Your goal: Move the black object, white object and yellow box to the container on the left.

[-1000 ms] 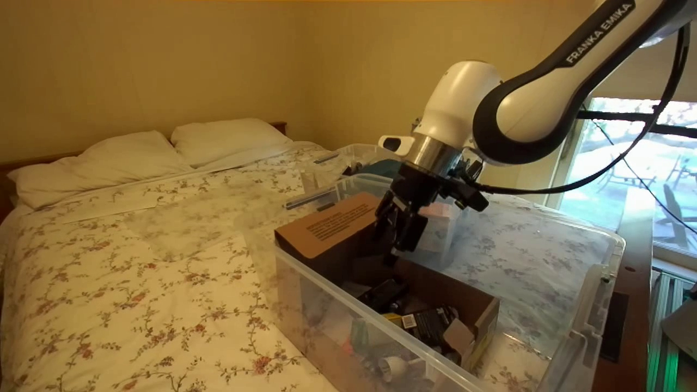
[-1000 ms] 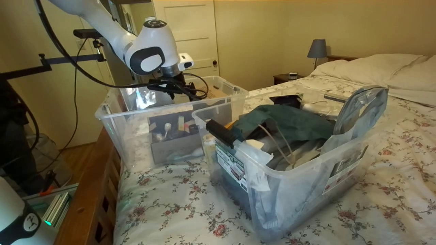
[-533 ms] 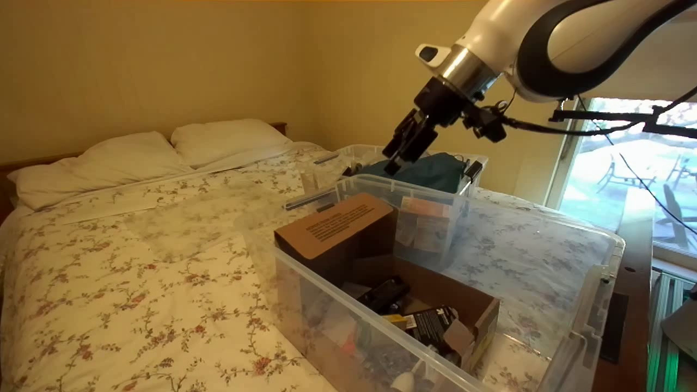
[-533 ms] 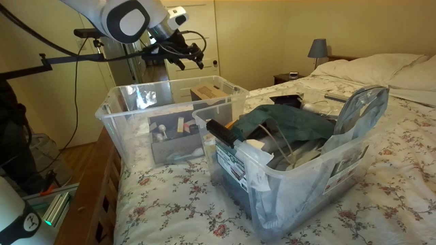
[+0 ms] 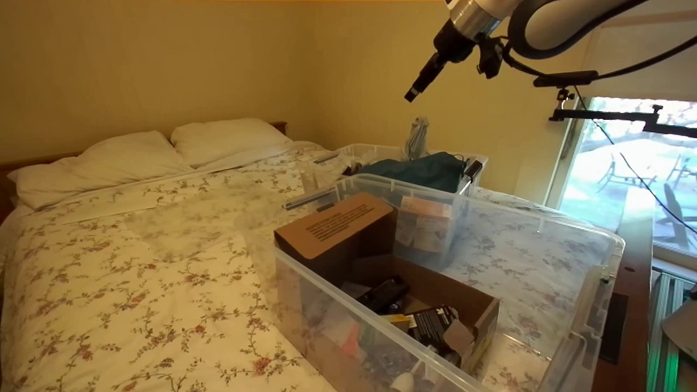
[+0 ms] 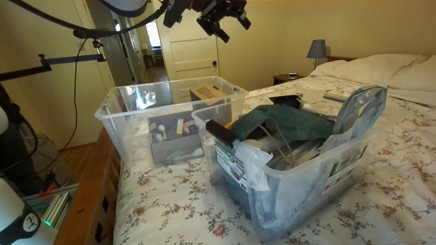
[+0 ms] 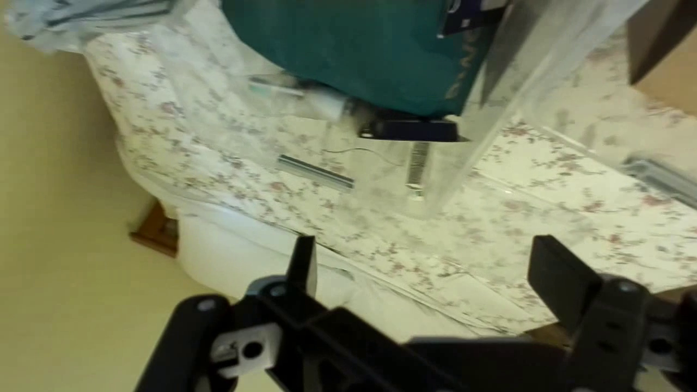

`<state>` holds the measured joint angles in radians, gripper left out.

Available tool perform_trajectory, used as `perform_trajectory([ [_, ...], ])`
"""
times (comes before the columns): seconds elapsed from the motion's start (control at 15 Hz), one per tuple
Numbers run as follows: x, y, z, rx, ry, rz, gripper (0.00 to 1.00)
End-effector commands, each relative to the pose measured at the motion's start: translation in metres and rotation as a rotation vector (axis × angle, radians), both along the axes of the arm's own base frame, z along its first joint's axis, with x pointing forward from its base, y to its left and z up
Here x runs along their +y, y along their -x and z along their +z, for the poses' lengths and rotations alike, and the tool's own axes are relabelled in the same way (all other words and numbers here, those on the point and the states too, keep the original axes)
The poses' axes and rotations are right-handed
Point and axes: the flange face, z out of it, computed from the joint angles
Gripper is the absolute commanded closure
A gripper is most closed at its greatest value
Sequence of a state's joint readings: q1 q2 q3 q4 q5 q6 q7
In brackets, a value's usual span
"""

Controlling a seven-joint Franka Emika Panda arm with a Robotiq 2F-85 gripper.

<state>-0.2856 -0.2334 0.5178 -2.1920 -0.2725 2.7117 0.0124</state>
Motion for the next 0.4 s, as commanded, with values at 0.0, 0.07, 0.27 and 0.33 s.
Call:
perform_trajectory([
  [0.0,-0.0048,-0.0077,0.0040,-0.003,0.013,-0.027,0.00],
  [0.07,-0.0046,-0.0127,0.0061,-0.004,0.015,-0.037,0.00],
  [0.27,0.0005,-0.0165,0.0057,0.002,0.009,-0.037,0.00],
  [0.33,0.0014,-0.0166,0.0059,0.002,0.008,-0.036,0.00],
])
